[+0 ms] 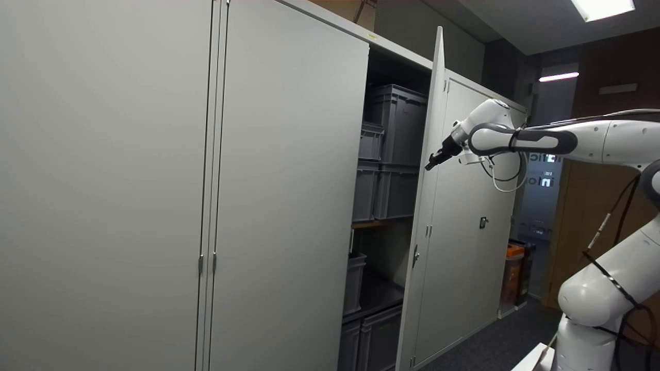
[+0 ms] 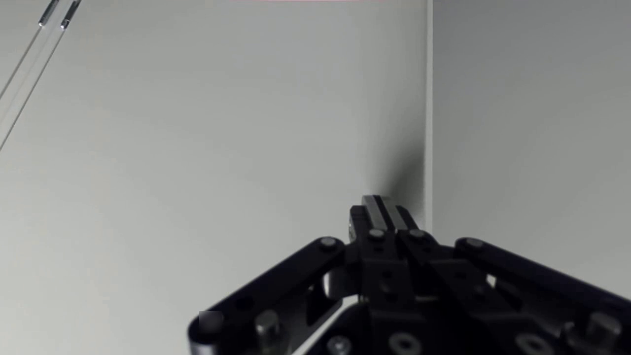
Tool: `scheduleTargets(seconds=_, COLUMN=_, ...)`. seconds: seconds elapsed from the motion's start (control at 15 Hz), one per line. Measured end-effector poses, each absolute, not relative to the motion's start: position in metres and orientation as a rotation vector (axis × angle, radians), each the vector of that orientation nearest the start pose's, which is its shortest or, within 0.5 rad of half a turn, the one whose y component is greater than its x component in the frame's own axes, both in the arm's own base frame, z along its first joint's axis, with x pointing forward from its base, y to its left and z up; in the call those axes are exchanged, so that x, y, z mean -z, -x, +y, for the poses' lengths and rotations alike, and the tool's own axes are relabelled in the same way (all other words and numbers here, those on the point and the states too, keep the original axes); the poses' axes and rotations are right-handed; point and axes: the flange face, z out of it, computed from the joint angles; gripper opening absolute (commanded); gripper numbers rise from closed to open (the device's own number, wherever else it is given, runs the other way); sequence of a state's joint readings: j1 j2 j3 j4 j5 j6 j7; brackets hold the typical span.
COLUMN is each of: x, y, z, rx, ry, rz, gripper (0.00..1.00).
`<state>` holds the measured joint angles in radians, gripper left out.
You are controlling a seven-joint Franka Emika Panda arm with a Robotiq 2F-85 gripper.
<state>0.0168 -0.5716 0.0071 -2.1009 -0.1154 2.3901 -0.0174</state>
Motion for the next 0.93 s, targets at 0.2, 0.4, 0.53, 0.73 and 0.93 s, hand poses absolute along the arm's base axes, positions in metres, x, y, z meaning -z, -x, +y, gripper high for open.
scheduleTargets(seconds=0.2, x=-0.743, y=-0.424, z=0.010, rx=1.357, ry=2.940, rz=-0.129, gripper=0.00)
scheduleTargets(seconds=0.4, x=-0.745, y=-0.435, z=0.011, rx=1.352, ry=2.937, rz=-0.130, gripper=0.00)
scheduleTargets(seconds=0.53, x=-0.744, y=-0.443, z=0.013, rx=1.343, ry=2.939, rz=-0.133, gripper=0.00)
scheduleTargets(seconds=0.73, x=-0.740, y=-0.456, z=0.015, rx=1.323, ry=2.945, rz=-0.141, gripper=0.00)
scheduleTargets(seconds=0.93, x=-0.735, y=-0.470, z=0.016, rx=1.302, ry=2.954, rz=-0.147, gripper=0.00)
